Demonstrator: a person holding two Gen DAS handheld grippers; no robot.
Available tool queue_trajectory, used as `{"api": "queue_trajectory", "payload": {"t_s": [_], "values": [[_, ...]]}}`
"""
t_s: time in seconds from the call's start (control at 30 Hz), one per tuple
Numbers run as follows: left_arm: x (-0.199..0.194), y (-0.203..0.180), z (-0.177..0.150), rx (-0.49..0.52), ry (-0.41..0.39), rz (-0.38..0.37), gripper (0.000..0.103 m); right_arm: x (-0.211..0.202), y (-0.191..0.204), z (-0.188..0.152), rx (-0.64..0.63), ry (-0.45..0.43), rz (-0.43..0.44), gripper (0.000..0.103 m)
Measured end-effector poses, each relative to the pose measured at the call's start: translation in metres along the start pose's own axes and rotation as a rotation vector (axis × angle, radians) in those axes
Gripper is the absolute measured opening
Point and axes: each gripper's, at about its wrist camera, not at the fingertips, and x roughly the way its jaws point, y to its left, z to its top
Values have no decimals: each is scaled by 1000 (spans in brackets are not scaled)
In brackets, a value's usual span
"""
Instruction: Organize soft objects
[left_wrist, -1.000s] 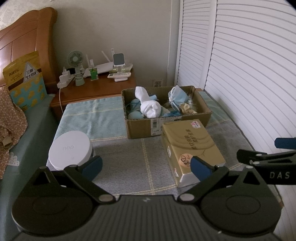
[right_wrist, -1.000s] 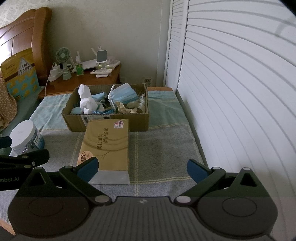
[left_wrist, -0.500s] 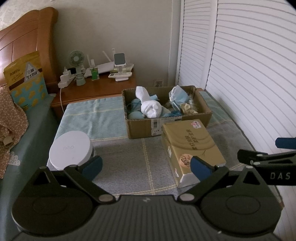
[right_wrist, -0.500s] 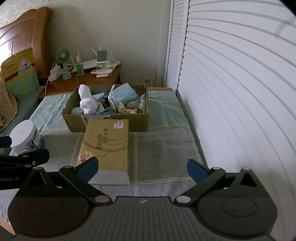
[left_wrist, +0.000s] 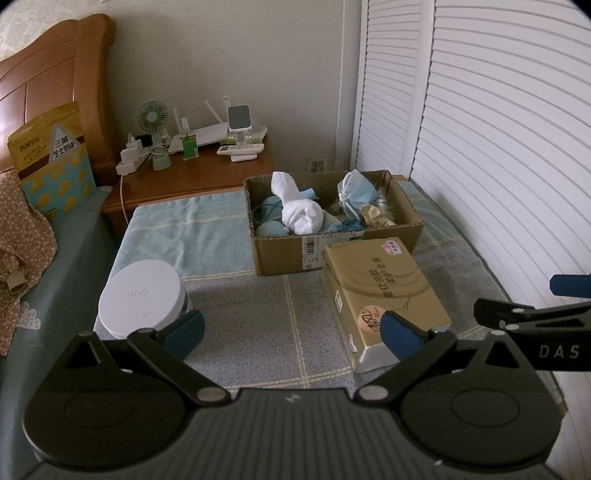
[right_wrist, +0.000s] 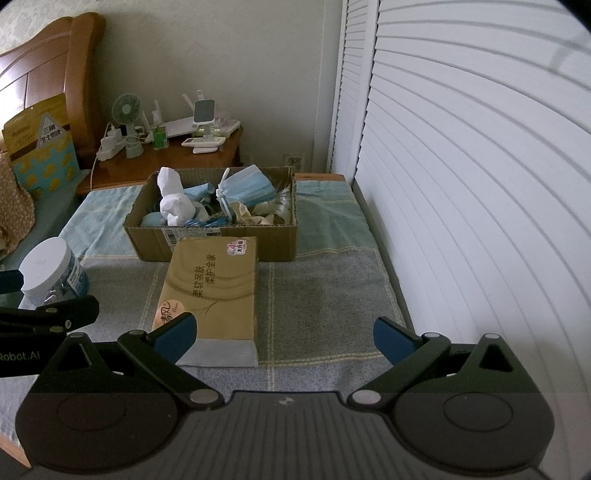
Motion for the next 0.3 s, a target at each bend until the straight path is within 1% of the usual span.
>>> {"api": "queue_trajectory", "payload": {"t_s": [0.3], "values": [[-1, -1, 1, 1, 3, -3, 101, 0, 1, 0, -2, 0, -2, 103]]}}
